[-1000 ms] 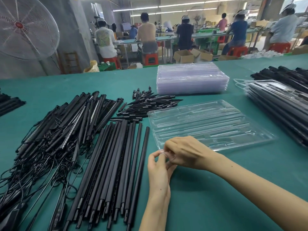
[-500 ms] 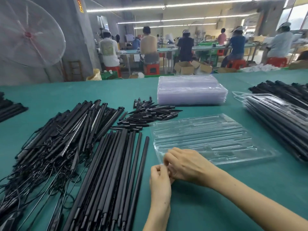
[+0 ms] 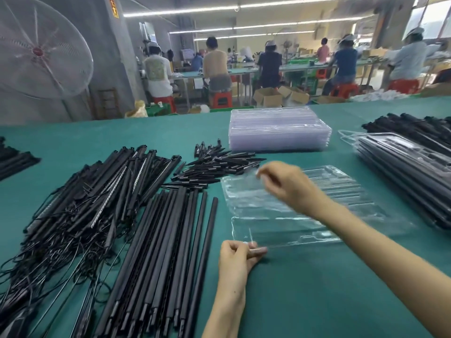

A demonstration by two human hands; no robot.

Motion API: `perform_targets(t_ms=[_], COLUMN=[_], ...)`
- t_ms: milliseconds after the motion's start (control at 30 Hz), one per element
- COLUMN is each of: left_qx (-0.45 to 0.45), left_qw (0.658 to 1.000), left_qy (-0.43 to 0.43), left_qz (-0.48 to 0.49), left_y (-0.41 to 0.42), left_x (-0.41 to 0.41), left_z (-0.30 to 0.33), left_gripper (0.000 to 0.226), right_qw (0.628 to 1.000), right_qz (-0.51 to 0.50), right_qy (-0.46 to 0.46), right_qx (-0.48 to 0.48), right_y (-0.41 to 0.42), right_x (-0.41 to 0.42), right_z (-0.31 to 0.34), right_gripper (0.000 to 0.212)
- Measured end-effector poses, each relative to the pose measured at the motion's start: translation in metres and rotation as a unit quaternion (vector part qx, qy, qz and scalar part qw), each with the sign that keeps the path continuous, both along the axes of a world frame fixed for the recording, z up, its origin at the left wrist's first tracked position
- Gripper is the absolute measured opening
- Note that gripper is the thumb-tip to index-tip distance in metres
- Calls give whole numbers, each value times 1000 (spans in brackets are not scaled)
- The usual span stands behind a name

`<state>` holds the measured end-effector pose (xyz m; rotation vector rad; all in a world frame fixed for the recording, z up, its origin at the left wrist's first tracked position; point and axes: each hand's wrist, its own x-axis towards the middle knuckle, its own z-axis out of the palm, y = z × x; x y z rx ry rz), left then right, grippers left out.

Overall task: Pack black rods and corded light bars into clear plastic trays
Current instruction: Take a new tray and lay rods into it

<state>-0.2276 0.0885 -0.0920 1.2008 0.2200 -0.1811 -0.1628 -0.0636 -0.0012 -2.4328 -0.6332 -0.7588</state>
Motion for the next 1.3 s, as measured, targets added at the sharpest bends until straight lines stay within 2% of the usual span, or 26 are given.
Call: perform_targets(t_ms=[67,133,200,267,367,433,533,633,767,900,1100,1200,1300], left_qx=[-6,-10,-4,-9,-61,-45,35,19,3,77,160,222,255], left_qw=[1000,1000,1000,1000,997,997,994,989,981,975,976,963,954], left_qy=[0,-6,-9,3,37,64,84,115,115,97,60,25,4], left_qz=[-4,-12,-6,1,1,-13,-54,-86,-153,-186,-137,-150,-155], left_y=[2,3,2,0,-1,1,4,1,-3,-1,-2,1,3], left_x=[-1,-2,-2,2,22,42,62,75,89,103,113,114,112], left_z=[1,3,1,3,14,22,30,31,38,43,33,25,17], left_gripper=[11,8,11,12,19,26,26,23,19,17,15,26,17], right_qw=[994,986,985,982,960,963,962,947,959,962,976,975,971], right_qz=[-79,-156,-160,-89,11,1,-33,-45,-61,-32,-17,-16,-24], right_qy=[4,4,28,41,16,5,57,54,28,28,21,21,25], right_qx=[74,65,-55,-160,-278,-269,-265,-314,-276,-268,-216,-220,-236], right_y=[-21,-39,-40,-22,6,8,13,20,12,6,7,8,10], right_x=[29,48,53,42,14,9,3,0,9,11,9,10,10], right_z=[27,51,54,32,-5,-15,-29,-44,-40,-35,-28,-27,-26], right_gripper=[18,24,27,30,59,58,39,26,26,29,30,32,33])
